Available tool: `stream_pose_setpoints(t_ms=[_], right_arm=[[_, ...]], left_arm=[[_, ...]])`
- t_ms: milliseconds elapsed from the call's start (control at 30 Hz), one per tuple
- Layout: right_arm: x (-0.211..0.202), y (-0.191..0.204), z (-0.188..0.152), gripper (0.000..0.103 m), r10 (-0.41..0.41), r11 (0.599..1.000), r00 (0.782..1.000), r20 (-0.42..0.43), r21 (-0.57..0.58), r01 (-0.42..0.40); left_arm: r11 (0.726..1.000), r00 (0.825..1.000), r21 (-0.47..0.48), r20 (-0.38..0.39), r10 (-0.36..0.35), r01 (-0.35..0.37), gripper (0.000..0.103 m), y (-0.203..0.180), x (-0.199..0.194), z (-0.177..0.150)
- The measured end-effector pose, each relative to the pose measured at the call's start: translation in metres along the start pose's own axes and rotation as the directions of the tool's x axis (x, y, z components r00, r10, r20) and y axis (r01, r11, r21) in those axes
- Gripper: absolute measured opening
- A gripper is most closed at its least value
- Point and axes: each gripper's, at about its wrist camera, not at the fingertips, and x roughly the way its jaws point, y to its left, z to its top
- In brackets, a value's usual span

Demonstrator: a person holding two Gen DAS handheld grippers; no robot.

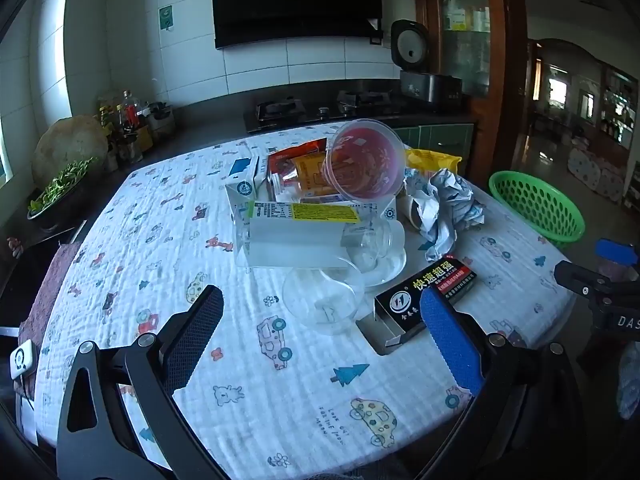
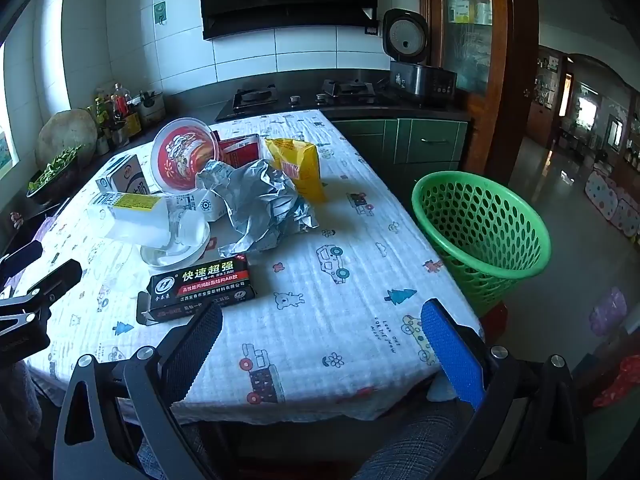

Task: Collect trash

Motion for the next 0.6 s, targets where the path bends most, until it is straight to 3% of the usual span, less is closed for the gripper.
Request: stream_pose_setpoints(t_ms=[600], right_arm=[[-0.0015, -0.0011, 0.0008, 0.097, -0.002, 1.000, 1.000, 0.002, -0.002, 0.002]], left_arm=[[1.000, 1.000, 0.008, 0.001, 0.003, -0.003, 0.095, -0.0027, 0.0010, 0.0020]])
